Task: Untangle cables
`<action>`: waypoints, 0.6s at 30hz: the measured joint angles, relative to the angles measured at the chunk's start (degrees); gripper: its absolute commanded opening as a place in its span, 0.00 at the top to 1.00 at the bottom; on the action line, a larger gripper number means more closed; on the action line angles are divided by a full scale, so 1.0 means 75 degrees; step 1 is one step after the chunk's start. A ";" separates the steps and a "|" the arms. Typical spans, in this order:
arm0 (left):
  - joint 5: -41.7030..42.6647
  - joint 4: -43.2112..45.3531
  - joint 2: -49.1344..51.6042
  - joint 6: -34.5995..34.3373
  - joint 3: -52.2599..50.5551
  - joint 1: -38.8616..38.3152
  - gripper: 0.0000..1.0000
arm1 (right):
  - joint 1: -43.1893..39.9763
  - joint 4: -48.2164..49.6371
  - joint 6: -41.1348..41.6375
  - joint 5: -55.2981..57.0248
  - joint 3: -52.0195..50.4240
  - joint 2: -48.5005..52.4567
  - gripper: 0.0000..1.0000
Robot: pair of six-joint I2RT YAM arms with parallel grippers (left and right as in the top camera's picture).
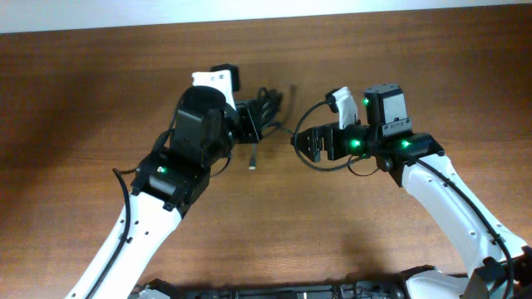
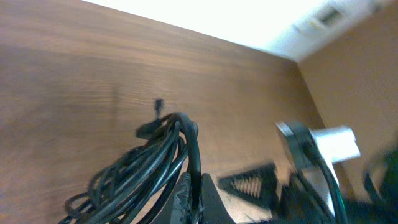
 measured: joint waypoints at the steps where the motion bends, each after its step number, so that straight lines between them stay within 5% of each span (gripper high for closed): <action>1: 0.0379 0.0009 0.0000 0.0356 0.0000 0.0000 1.00 | 0.0000 0.0061 -0.0265 -0.0146 0.0000 0.0000 0.01; 9: 0.3276 -0.0560 0.0000 0.1775 0.0023 0.0356 1.00 | 0.0000 0.0143 -0.1647 -0.0076 0.0000 0.0000 0.01; 13: 0.3614 -0.0968 0.0000 0.1816 0.0023 0.0629 1.00 | 0.0000 0.0079 -0.1746 0.0323 0.0000 0.0000 0.73; 15: 0.3716 -0.0676 0.0000 0.1609 0.0026 0.0629 1.00 | 0.0000 0.0020 -0.1769 0.0335 0.0000 0.0000 0.75; 18: 0.3821 -0.0519 0.0000 0.1274 0.0026 0.0629 1.00 | 0.0000 0.0026 -0.1757 0.0321 0.0000 0.0000 0.63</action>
